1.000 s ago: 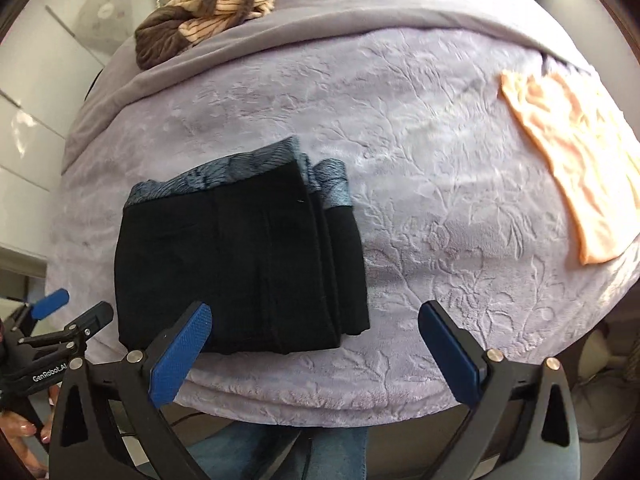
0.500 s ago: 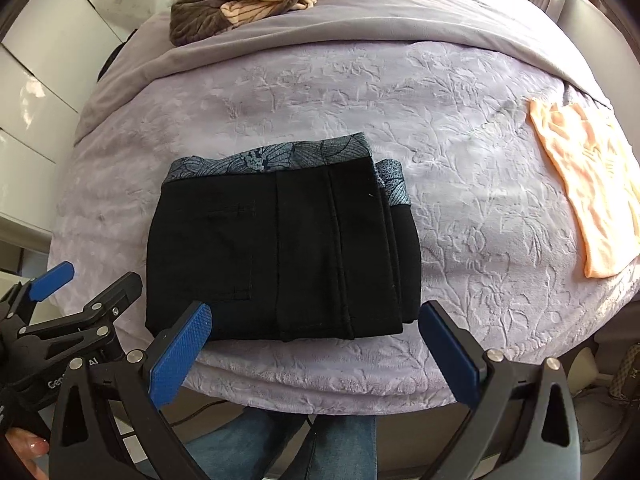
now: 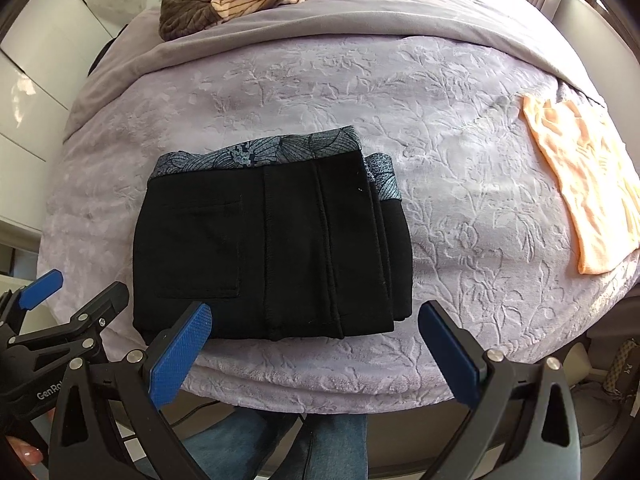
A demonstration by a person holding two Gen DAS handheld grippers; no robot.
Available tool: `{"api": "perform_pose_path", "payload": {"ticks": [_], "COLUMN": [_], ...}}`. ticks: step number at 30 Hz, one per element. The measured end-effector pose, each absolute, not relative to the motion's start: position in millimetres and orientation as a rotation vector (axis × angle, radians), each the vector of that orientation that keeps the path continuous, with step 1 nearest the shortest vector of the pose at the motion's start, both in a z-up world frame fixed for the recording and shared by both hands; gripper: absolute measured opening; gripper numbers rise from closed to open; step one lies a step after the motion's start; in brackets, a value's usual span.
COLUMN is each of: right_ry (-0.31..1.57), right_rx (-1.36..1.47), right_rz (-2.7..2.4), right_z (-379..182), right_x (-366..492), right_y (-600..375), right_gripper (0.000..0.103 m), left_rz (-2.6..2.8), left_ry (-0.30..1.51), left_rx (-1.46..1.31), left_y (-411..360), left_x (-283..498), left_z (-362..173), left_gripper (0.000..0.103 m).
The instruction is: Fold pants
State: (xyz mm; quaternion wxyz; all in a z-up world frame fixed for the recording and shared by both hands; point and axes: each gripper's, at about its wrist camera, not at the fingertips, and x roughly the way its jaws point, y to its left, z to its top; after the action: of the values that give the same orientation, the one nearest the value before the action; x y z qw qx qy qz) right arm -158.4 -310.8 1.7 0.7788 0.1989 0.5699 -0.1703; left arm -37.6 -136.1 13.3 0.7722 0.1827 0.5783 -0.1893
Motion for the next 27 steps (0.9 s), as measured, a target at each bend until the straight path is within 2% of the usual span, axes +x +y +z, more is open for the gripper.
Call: {"api": "perform_pose_path", "payload": {"ticks": [27], "right_ry": [1.250], "right_rx": [0.418], "right_rz": [-0.360], "right_z": [-4.0], "right_x": [-155.3], "right_y": [-312.7], "right_gripper": [0.103], "left_rz": [-0.415], "left_ry": [1.288], "left_rx": [0.390], "left_y": [-140.4], "left_x": [-33.0], "left_z": [8.7], "left_gripper": [0.101]}}
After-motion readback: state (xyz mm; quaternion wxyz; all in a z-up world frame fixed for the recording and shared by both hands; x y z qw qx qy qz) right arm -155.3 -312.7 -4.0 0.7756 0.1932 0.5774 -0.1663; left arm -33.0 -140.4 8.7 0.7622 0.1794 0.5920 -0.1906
